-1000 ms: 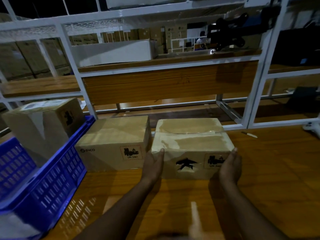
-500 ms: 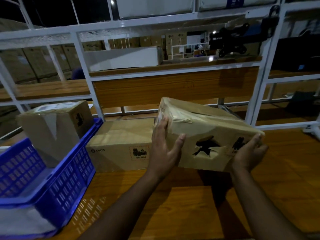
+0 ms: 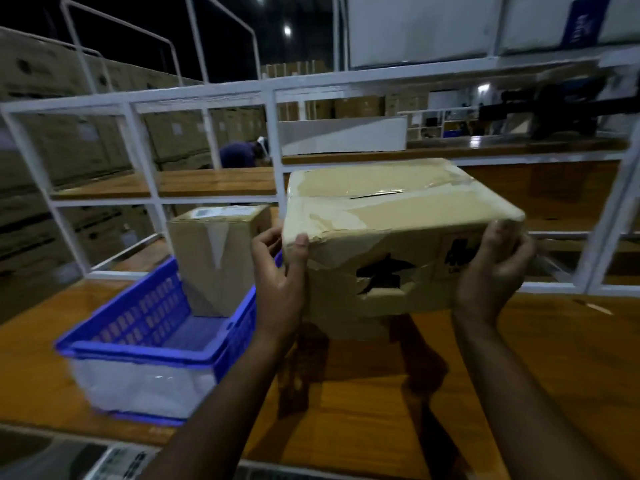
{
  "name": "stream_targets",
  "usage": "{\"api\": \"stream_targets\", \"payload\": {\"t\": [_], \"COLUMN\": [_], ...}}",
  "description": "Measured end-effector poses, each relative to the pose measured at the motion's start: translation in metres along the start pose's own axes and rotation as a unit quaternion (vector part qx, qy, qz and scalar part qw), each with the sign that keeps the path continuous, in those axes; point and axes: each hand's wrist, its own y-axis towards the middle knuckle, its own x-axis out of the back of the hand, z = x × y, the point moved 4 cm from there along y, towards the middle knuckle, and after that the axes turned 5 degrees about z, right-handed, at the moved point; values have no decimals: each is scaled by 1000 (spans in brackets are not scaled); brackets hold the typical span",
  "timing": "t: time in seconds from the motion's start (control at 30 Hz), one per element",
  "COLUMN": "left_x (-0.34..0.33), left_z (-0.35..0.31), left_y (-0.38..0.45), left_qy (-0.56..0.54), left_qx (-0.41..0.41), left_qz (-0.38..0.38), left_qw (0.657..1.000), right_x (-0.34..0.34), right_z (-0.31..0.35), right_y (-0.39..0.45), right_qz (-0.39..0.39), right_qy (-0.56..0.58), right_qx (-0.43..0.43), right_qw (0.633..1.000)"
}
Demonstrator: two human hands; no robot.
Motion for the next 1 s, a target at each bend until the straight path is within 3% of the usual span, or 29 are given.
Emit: {"api": "stream_targets", "payload": {"t": [0.37,0.6,0.73,0.87,1.0], "left_x": [194,229,244,241,236], "left_z": [49,57,84,115,134], "left_y": [2,9,20,23,39], "left_qy": [-23,-36,-53,-23,-142], "left_qx": [144,136,193,312,466], "left_qz": [-165,-183,-174,-165,-167], "left_qw": [975,973,964,935,857], "right_x": [-173,-265,-310,-348,-380], "right_z": [77,123,119,95,61], "right_y": [-101,-125,-140,-159,-171], "right_qz": [185,220,275,338,409], "right_qy": [9,8,16,51,48], "right_qx": [108,242,292,311,301], "right_qw": [977,945,916,887,860]}}
